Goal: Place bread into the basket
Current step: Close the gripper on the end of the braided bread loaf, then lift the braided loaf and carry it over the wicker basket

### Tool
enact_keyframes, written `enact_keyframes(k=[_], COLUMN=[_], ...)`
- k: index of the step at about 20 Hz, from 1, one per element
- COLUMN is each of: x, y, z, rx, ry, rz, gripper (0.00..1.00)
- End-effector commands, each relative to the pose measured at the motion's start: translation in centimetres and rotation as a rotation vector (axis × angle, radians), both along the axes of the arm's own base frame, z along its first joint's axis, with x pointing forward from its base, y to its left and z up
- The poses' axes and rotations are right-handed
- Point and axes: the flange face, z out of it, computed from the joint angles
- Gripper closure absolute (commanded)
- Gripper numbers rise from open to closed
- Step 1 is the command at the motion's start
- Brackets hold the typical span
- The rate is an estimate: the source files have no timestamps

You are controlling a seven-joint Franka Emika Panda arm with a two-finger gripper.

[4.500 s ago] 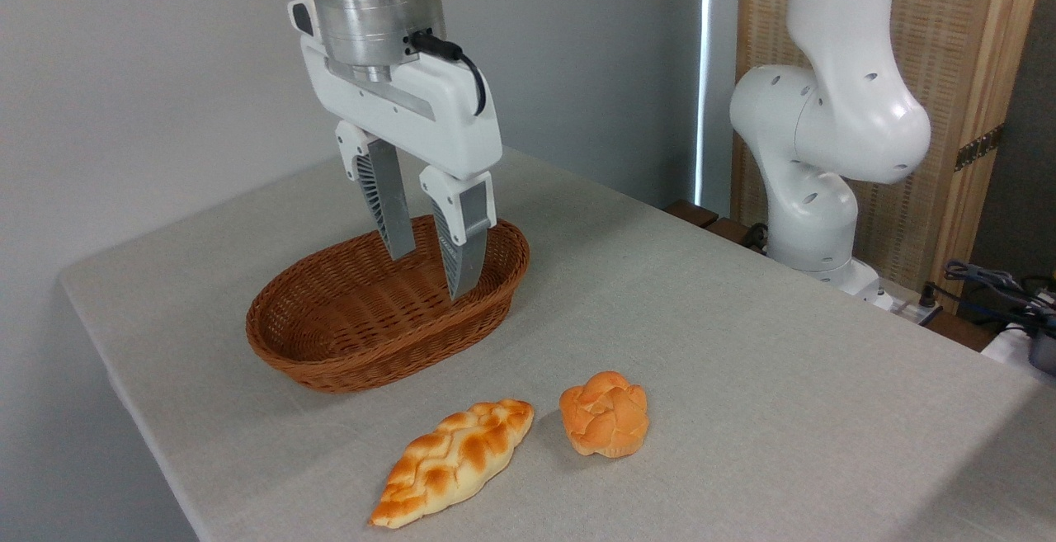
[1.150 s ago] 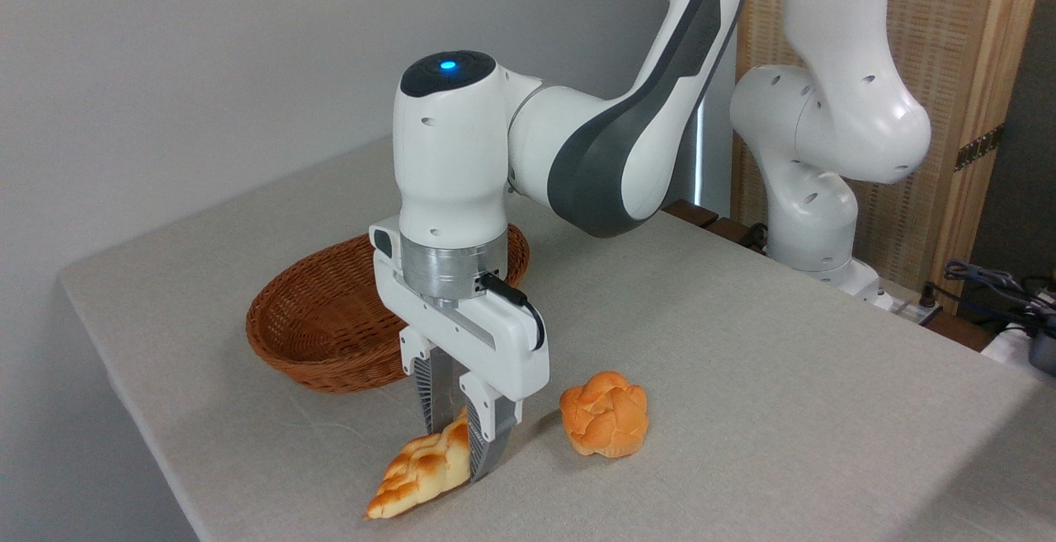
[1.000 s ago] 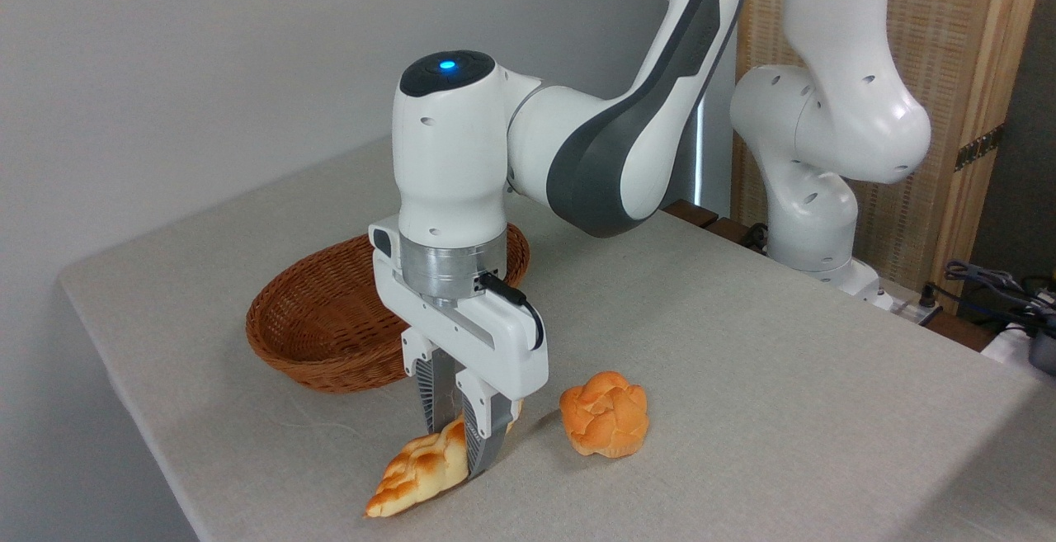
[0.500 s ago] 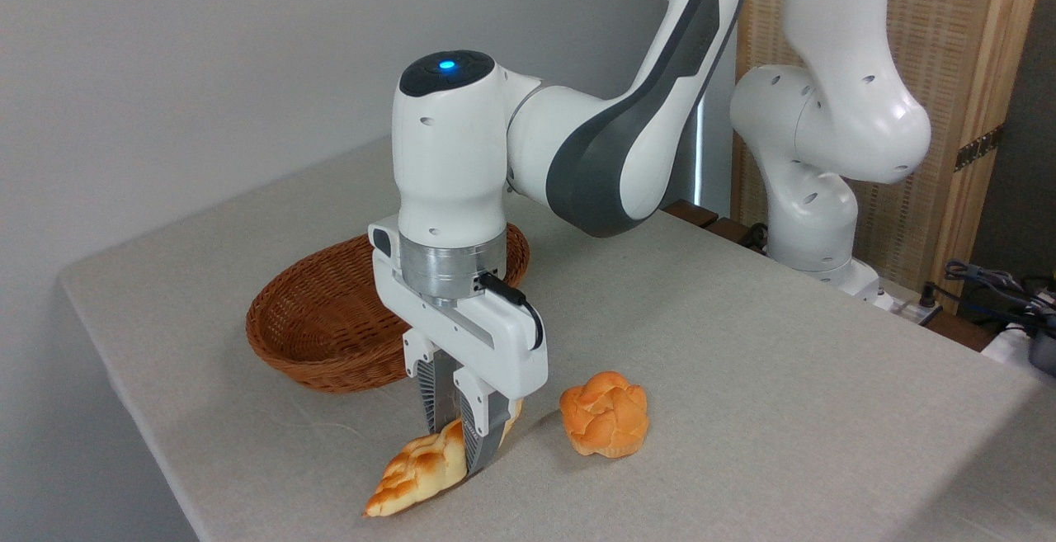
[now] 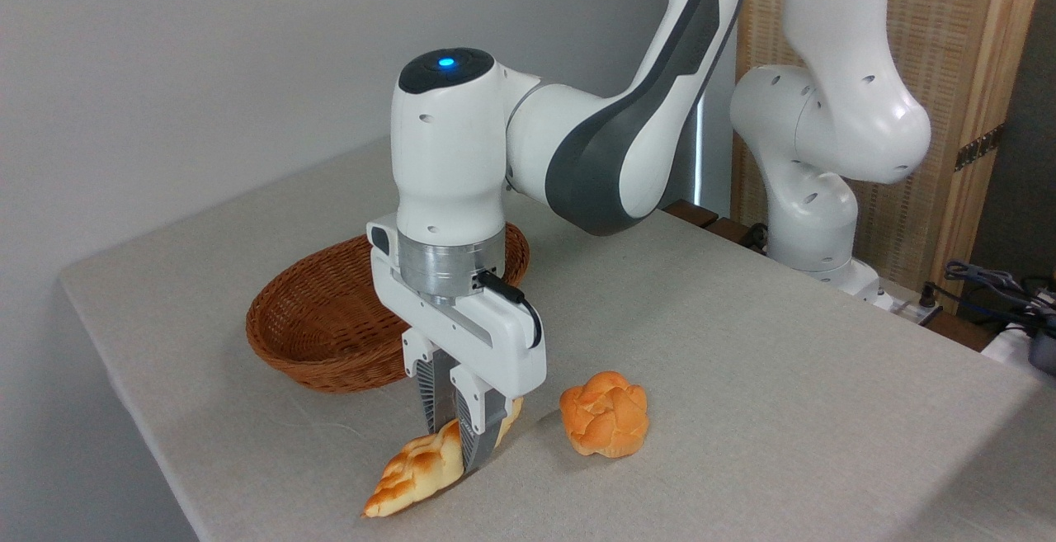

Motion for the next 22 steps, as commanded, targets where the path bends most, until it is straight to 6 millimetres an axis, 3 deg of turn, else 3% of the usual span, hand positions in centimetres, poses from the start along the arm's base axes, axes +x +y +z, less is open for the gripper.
enact_keyframes(k=[1,4,9,12,17,22], x=[1.2,1.9,2.4,2.1,1.1,0.2], y=[0.5,0.2,-0.9,-2.7,-10.2,-15.6], z=[3.8,7.4,11.7,12.2,12.5,11.4], rx=[-0.017,-0.058,-0.180,-0.229,-0.241,-0.238], ry=[0.045,0.069,0.070,0.101,0.144,0.176], rz=[-0.003,-0.001,0.019,0.025,-0.003,-0.073], gripper=[0.62,0.62,0.62,0.63,0.62,0.60])
